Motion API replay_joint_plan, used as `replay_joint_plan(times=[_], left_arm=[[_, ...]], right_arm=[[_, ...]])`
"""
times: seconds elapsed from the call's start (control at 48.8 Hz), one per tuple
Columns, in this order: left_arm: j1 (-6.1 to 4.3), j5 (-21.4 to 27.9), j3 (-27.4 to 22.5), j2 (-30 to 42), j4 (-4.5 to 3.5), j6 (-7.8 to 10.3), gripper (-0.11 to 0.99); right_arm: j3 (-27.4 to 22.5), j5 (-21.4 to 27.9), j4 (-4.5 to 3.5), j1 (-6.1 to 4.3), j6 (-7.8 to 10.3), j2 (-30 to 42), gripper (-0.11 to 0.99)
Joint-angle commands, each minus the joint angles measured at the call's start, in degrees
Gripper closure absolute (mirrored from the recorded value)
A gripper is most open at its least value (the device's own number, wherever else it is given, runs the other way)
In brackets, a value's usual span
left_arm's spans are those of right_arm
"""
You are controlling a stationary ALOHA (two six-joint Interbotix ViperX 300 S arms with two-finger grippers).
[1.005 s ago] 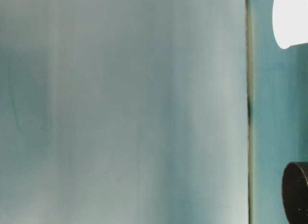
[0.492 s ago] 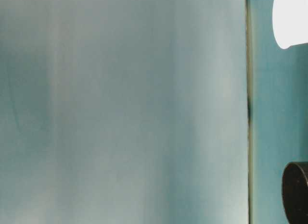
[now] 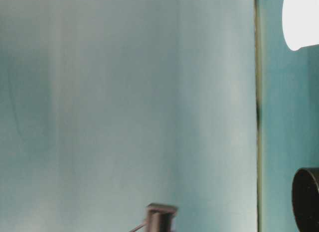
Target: Put the paper cup into the moved red handle cup holder.
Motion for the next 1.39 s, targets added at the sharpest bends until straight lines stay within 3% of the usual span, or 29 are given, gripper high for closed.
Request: replay_joint_plan(times=[0.0,0.636,0.738,0.923,1.272,1.374], left_arm=[[0.09,-0.8,-1.3,1.3,0.18,0.18,-0.1],[0.09,0.7,-2.3,1.9,0.26,0.09,-0.06],[0.09,1.1,-2.3,1.8,0.26,0.09,0.08],[0.0,0.8,-2.3,1.6,0.26,0.18,0.6],[-0.09,0.9,-2.6,1.2,0.26,0.26,0.6],[-0.09,2.5,-4.7,-0.4,0.26,0.62,0.6]], right_arm=[[-1.1,-0.3,0.09,-0.18,0.35,0.3,0.98],[-1.1,-0.3,0.0,-0.09,0.26,0.2,0.98],[-1.1,-0.3,0.0,-0.09,0.26,0.2,0.98],[-1.1,-0.3,0.09,-0.09,0.26,0.2,0.98],[-1.1,-0.3,0.09,-0.09,0.26,0.0,0.98],[-1.0,-0.3,0.09,-0.18,0.26,0.0,0.98]])
